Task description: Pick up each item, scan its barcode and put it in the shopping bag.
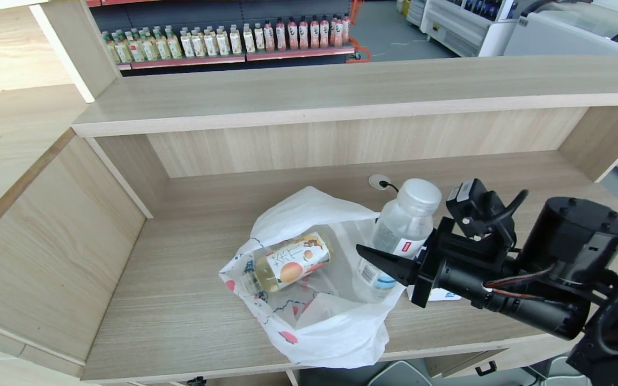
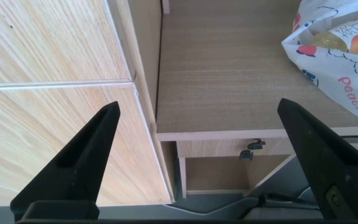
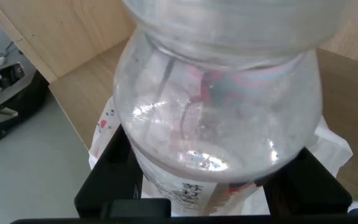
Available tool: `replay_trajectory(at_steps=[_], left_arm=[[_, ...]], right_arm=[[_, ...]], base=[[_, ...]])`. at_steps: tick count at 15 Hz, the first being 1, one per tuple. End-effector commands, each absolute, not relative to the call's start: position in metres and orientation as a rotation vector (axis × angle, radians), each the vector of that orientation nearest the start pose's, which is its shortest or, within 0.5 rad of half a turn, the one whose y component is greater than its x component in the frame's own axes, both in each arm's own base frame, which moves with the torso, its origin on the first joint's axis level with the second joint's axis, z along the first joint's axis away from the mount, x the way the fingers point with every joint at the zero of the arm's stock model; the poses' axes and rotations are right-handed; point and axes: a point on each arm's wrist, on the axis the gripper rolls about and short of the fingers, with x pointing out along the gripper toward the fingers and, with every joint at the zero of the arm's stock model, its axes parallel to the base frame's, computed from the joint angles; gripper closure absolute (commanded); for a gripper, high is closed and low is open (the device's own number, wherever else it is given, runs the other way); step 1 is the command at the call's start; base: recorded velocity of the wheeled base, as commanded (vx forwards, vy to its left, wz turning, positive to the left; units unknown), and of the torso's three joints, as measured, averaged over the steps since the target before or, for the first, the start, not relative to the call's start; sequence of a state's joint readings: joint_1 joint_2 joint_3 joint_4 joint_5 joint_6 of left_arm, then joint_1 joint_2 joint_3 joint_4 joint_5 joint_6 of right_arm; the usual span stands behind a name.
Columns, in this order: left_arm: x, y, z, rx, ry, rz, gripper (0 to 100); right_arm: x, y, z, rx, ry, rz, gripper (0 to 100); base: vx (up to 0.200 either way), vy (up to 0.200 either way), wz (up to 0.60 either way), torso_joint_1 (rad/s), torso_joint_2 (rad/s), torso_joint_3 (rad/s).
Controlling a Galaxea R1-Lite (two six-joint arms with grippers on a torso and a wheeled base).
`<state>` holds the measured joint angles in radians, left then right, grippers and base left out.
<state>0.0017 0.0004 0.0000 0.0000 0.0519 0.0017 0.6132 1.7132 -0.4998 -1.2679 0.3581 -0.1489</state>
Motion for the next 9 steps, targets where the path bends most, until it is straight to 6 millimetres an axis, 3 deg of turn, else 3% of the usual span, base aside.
replay_trajectory(at_steps=[1, 9], left_arm=[[-0.023, 0.001, 0.075, 0.002, 0.0, 0.055, 0], [-0.023, 0.001, 0.075, 0.0, 0.0, 0.054, 0]], right_arm=[[0.226, 0.169, 0.142, -0.139, -0.077, 0.972, 100], [0.232, 0.171, 0.111, -0.14, -0.106, 0.962, 100]], base=[[0.0, 0.0, 0.0, 0.0, 0.0, 0.0], [0.0, 0.0, 0.0, 0.0, 0.0, 0.0]])
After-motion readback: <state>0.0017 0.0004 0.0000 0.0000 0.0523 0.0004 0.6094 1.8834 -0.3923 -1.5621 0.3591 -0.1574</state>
